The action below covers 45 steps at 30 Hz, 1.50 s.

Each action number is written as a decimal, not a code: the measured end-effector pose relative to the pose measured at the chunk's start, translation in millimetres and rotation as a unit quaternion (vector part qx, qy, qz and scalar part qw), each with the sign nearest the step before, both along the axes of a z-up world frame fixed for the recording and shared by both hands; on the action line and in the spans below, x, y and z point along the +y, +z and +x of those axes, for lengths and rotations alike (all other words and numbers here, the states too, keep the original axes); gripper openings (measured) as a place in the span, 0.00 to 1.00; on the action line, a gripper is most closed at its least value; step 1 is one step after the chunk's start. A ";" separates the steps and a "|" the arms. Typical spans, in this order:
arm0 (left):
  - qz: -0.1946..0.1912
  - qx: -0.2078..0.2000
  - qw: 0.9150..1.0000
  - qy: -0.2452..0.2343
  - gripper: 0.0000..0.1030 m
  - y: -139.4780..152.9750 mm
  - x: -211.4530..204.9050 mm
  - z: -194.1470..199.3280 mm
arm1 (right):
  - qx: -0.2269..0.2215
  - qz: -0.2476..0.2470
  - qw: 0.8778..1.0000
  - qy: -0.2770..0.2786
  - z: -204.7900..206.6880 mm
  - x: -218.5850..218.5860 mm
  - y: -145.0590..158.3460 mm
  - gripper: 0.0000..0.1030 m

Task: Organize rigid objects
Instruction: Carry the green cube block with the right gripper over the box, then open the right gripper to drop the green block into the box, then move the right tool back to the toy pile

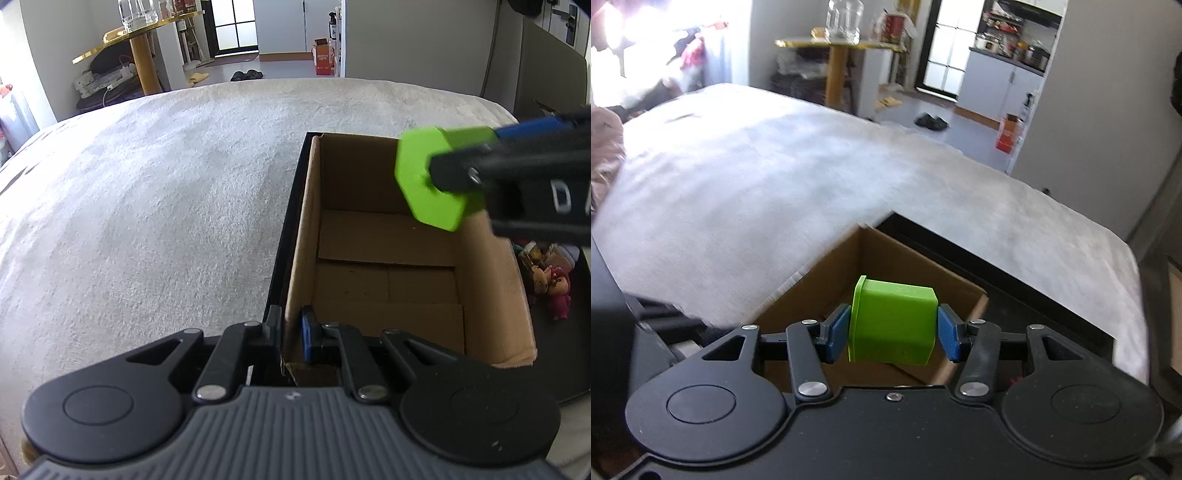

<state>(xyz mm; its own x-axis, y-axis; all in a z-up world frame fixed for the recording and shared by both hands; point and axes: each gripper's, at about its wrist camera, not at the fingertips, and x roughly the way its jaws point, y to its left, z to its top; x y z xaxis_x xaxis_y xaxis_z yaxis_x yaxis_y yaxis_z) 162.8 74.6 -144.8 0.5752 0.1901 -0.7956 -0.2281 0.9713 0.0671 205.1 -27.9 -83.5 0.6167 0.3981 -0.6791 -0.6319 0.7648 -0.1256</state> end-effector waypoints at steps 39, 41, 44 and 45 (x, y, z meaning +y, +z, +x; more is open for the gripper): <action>0.048 0.028 0.998 0.003 0.10 1.9 -17.7 6.3 | 0.036 0.056 0.991 -0.120 -36.9 -126.5 -26.2 0.66; 0.050 0.031 0.998 0.006 0.10 1.5 -17.8 6.9 | 0.038 0.062 0.990 -0.124 -37.4 -133.0 -27.5 0.66; 0.057 0.034 0.998 0.007 0.10 1.2 -20.1 7.9 | 0.040 0.070 0.988 -0.130 -36.7 -143.0 -30.6 0.67; 0.059 0.035 0.998 0.007 0.10 1.4 -21.1 8.8 | 0.042 0.073 0.988 -0.131 -35.9 -147.0 -31.8 0.67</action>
